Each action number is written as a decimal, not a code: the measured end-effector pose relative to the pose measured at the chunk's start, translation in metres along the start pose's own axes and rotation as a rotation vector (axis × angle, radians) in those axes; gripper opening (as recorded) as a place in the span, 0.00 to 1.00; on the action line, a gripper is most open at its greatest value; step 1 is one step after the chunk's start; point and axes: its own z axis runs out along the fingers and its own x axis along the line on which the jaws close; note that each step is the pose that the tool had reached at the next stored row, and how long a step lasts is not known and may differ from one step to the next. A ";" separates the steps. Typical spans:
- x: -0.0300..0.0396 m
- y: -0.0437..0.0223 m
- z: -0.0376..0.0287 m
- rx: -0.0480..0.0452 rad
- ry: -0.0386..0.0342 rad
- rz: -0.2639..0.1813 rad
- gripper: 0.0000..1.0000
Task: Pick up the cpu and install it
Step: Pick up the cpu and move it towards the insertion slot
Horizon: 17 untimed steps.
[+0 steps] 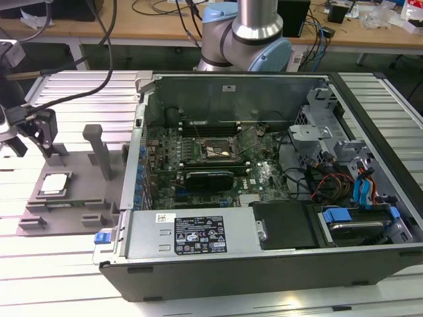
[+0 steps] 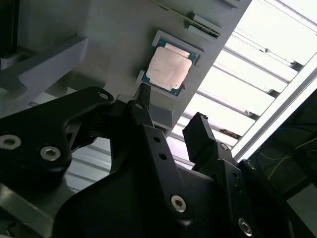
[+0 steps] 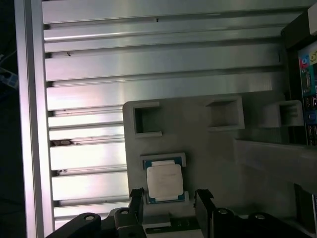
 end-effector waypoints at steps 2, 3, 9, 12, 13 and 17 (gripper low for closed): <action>0.0000 -0.0001 0.0029 0.0000 0.0000 0.000 0.55; 0.0001 -0.0001 0.0038 0.0000 0.0000 0.000 0.55; 0.0002 -0.0003 0.0099 0.0179 -0.0012 0.000 0.55; 0.0001 -0.0005 0.0123 0.0509 -0.0026 -0.073 0.55; 0.0001 -0.0005 0.0128 0.0506 -0.0023 -0.093 0.55; -0.0006 -0.0006 0.0164 0.0503 -0.0022 -0.105 0.55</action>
